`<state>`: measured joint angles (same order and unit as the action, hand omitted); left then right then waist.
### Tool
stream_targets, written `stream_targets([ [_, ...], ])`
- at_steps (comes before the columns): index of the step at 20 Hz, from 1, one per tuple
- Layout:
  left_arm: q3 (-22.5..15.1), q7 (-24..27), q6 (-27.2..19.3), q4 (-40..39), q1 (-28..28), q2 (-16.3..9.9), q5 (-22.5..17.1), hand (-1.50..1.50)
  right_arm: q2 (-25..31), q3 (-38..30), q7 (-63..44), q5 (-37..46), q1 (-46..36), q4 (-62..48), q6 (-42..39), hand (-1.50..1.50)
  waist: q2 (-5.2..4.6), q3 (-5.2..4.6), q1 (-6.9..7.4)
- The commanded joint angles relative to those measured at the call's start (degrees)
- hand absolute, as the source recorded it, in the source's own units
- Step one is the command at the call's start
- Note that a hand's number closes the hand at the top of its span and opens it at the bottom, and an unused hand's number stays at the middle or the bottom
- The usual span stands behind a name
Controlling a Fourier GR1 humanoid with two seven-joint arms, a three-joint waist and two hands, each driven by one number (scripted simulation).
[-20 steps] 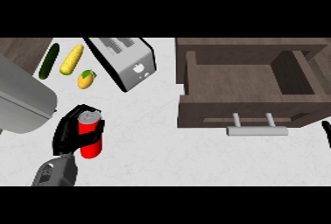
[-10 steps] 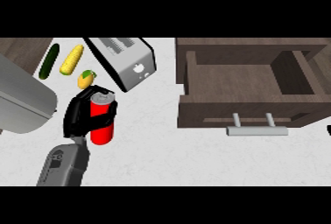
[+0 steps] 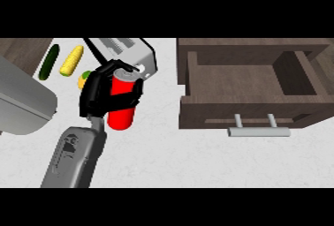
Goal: Pick up the can, place it into the drawer and close the drawer
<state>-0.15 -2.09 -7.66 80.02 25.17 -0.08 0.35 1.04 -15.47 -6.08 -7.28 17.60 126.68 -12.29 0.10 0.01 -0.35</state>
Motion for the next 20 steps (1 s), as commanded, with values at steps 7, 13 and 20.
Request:
stream_targets([
  [7, -5.59, -11.94, -7.36, -1.24, 16.62, 0.08, 1.11, 1.5, 0.52, -1.99, 0.42, -0.85, -0.47, -0.91, -1.1, -1.5, -0.07, 0.01, -0.16],
  [13, -9.04, -15.8, -15.09, -8.44, 29.97, 0.08, -0.35, 1.5, 0.52, -1.87, 3.55, 0.43, -1.13, -4.76, -1.48, -1.5, -0.13, 0.03, -0.47],
  [20, -10.5, -12.56, -19.68, -20.37, 39.02, 0.08, -5.32, 1.5, 1.43, -2.05, -2.74, -1.19, -2.41, 0.92, -0.02, -1.5, -0.25, 0.01, -0.86],
])
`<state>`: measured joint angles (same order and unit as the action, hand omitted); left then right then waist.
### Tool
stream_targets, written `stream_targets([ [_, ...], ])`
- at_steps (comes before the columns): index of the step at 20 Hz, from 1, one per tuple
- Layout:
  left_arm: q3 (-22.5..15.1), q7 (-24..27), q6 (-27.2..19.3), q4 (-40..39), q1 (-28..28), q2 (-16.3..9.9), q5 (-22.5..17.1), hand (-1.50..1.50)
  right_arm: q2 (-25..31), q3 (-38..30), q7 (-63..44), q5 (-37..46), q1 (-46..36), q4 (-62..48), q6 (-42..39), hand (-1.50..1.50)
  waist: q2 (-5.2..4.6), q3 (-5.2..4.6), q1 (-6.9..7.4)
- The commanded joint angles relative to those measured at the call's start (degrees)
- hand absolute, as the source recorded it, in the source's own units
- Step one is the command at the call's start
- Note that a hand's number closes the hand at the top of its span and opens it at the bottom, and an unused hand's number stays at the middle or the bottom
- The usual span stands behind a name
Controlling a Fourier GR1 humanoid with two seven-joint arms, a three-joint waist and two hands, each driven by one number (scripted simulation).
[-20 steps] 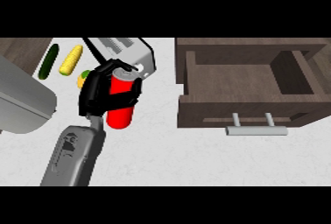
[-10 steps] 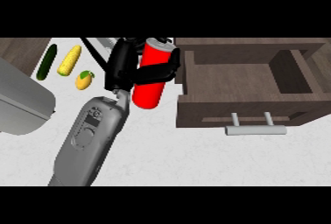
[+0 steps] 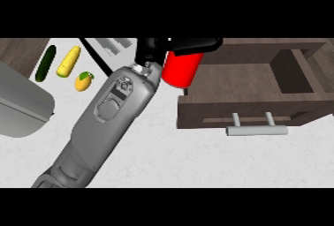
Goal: Pick up the can, place it into the drawer and close the drawer
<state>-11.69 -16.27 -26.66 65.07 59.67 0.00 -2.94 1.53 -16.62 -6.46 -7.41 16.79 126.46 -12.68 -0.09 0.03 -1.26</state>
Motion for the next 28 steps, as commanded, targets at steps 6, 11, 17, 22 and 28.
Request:
stream_targets([
  [6, 0.42, -0.89, -3.24, -15.25, 16.96, 0.0, -3.88, 1.5, 0.59, -0.14, -4.58, -0.87, -1.19, 3.17, 1.19, -1.5, -0.12, 0.0, -0.69],
  [11, -3.77, 2.79, -5.37, -23.43, 20.85, 0.0, -9.84, 1.5, -0.02, 0.24, 1.55, 1.58, -2.88, -4.36, 0.21, -1.5, -0.44, 0.06, -1.42],
  [17, -4.56, 5.51, -5.3, -30.0, 25.49, 0.0, -12.9, 1.5, -0.59, 1.97, -3.36, 1.74, -4.24, 0.41, 1.95, -1.5, -0.43, 0.03, -1.45],
  [22, -8.27, 9.2, -6.48, -35.54, 25.55, 0.0, -17.65, 1.5, 1.32, 0.77, -1.49, 1.37, -7.71, -5.05, 0.9, -1.5, -0.95, 0.11, -2.96],
  [28, -12.6, 12.27, -7.84, -39.01, 25.28, 0.0, -19.87, 1.5, 0.09, 2.51, -0.37, 3.73, -6.26, -3.29, 1.1, -1.5, -0.98, 0.12, -3.71],
])
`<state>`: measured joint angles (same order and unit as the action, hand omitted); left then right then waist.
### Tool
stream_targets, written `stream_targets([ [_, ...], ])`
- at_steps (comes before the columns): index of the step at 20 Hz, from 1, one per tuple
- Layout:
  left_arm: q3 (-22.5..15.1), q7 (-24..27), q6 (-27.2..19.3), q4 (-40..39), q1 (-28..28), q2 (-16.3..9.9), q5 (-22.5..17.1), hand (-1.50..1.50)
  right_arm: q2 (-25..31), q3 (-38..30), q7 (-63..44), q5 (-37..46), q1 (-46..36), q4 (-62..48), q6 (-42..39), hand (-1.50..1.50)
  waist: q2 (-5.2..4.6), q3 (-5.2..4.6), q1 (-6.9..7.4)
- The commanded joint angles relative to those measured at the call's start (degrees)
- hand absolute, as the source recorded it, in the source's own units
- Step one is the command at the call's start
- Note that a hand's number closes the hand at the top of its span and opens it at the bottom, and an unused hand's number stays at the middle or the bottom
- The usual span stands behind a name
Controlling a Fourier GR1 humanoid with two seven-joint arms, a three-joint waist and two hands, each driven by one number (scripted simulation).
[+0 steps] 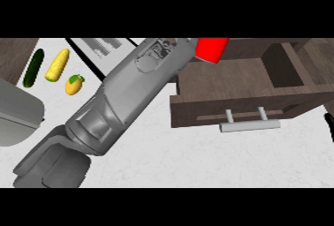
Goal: Pick up the can, place it into the drawer and close the drawer
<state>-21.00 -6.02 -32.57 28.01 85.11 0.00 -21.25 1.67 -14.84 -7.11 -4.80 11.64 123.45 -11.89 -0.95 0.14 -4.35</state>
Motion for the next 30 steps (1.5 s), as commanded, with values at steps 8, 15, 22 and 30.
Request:
stream_targets([
  [8, -7.99, 5.62, -4.06, -4.65, -0.71, 0.0, -4.02, 1.5, 0.65, 0.27, -0.02, -0.38, -4.59, -2.6, 0.34, -1.5, -0.55, 0.06, -1.66],
  [15, -11.15, 8.2, -4.51, -6.91, -1.42, 0.0, -4.77, 1.5, -0.07, 1.5, -2.96, 1.23, -5.2, -0.04, 2.3, -1.5, -0.69, 0.01, -2.32],
  [22, -14.86, 6.67, -10.87, -5.9, -3.43, 0.0, -7.23, -1.5, 1.75, 1.44, -0.8, 0.76, -5.65, -1.75, -0.24, -1.5, -1.0, 0.08, -4.43],
  [30, -14.1, 7.68, -11.98, -7.08, -2.32, 0.0, -10.28, -1.5, 1.26, 0.33, -0.85, -0.7, -4.56, -1.21, 0.03, -1.5, -0.78, 0.03, -3.48],
])
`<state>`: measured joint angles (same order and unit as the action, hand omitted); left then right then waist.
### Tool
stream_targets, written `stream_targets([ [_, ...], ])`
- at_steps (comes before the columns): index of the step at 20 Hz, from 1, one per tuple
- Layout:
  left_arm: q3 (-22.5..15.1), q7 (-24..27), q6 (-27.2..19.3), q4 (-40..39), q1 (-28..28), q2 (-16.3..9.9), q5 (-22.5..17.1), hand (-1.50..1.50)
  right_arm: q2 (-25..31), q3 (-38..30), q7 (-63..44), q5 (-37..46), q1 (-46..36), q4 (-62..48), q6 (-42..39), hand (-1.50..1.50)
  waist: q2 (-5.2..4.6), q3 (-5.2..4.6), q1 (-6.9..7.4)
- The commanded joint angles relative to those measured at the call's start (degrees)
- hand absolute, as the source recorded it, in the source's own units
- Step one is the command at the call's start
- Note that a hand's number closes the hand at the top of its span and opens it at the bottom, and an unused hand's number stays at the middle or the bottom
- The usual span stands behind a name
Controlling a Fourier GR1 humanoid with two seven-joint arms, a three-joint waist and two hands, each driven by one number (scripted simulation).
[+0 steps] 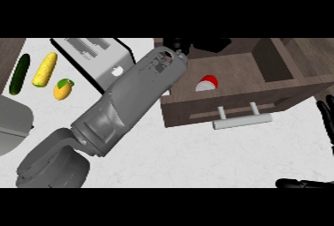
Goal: Pick up the can, place it into the drawer and close the drawer
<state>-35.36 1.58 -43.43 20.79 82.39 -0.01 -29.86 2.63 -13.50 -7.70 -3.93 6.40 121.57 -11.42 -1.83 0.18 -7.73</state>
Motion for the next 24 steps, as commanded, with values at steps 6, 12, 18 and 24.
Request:
stream_targets([
  [6, 1.32, 3.67, -0.92, -1.33, -1.58, 0.01, -3.78, -1.5, 4.01, -1.8, 1.58, 4.36, -0.25, 4.01, -0.43, -1.5, -0.14, -0.08, 0.25],
  [12, 0.19, 4.17, -1.97, 3.26, -3.08, 0.01, -7.33, -1.5, 6.45, 1.78, 7.16, 13.94, -2.53, 3.18, -0.83, -1.5, 0.01, -0.06, 1.08],
  [18, 1.44, 5.03, -2.61, 5.15, -1.51, 0.01, -10.4, -1.5, 7.5, 6.29, 6.5, 22.89, -2.9, 6.56, 0.28, -1.5, 0.78, -0.14, 3.14],
  [24, 1.09, 6.69, -4.41, 4.52, -0.08, 0.01, -10.57, -1.5, 10.56, 11.86, 5.47, 38.29, -6.32, 2.72, 2.12, -1.5, 0.78, -0.18, 4.89],
])
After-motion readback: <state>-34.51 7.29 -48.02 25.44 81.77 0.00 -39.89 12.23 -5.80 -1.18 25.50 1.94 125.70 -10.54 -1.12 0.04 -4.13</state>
